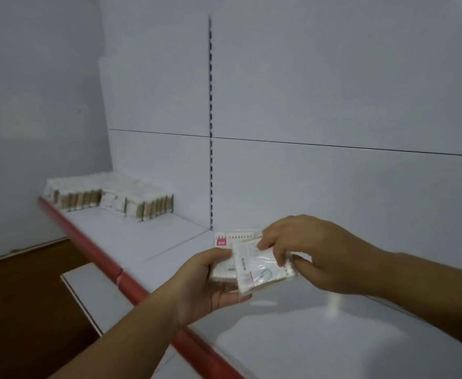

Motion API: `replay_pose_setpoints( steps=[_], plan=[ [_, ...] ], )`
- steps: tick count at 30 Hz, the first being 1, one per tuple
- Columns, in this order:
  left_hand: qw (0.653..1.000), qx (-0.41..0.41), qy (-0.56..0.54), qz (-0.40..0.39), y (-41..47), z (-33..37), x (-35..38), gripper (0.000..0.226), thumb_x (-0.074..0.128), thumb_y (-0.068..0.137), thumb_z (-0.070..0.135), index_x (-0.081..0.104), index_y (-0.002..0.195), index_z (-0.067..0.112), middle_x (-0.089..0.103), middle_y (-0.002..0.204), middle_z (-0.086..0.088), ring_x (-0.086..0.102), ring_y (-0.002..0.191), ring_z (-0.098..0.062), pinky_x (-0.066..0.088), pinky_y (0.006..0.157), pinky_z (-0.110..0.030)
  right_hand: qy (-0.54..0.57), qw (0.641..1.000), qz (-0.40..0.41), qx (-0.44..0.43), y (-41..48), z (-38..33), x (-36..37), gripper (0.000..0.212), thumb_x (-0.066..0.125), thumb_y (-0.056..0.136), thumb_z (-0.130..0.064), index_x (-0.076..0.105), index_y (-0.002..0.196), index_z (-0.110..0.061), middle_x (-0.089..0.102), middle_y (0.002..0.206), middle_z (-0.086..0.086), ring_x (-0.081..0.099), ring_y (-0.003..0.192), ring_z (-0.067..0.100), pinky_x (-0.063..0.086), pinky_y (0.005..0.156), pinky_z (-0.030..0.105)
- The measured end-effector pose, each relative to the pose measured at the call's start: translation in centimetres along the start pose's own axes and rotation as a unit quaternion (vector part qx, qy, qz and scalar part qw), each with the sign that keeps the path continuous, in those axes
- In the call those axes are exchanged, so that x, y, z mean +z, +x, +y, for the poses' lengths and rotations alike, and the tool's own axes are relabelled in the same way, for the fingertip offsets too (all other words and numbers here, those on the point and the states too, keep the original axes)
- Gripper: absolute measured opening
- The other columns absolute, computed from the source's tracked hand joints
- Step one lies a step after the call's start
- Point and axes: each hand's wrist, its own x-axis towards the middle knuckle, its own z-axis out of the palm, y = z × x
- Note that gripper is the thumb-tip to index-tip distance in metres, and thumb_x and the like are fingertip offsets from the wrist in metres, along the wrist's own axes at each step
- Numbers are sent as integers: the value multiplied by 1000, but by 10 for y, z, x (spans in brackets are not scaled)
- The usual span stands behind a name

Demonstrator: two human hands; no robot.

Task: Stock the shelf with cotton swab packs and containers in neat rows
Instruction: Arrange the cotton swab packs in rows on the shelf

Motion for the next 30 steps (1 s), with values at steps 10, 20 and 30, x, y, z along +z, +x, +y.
replay_pose_setpoints(
  steps=[10, 20, 30],
  plan=[
    [985, 143, -86, 44, -64, 102, -206, 51, 67, 73, 7, 54, 123, 2, 68, 112, -24, 69, 96, -36, 59, 57, -34, 58, 987, 89, 123, 217, -41, 142, 21, 49, 93, -13, 64, 104, -23, 63, 119, -7, 62, 98, 8, 47, 78, 17],
    [978, 165, -18, 127, 0, 169, -348, 47, 75, 70, 26, 65, 115, 16, 73, 107, -10, 72, 80, -19, 55, 51, -25, 341, 880, 124, 307, 365, 3, 243, 24, 78, 75, -18, 63, 91, -29, 71, 76, -3, 68, 65, 16, 57, 60, 33],
    [945, 266, 24, 187, 30, 271, -494, 54, 72, 66, 22, 62, 117, 5, 72, 102, -15, 71, 83, -27, 57, 58, -34, 17, 950, 51, 306, 527, 102, 372, 36, 63, 87, -34, 57, 122, -28, 57, 120, -4, 55, 106, 18, 40, 86, 26]
  ],
)
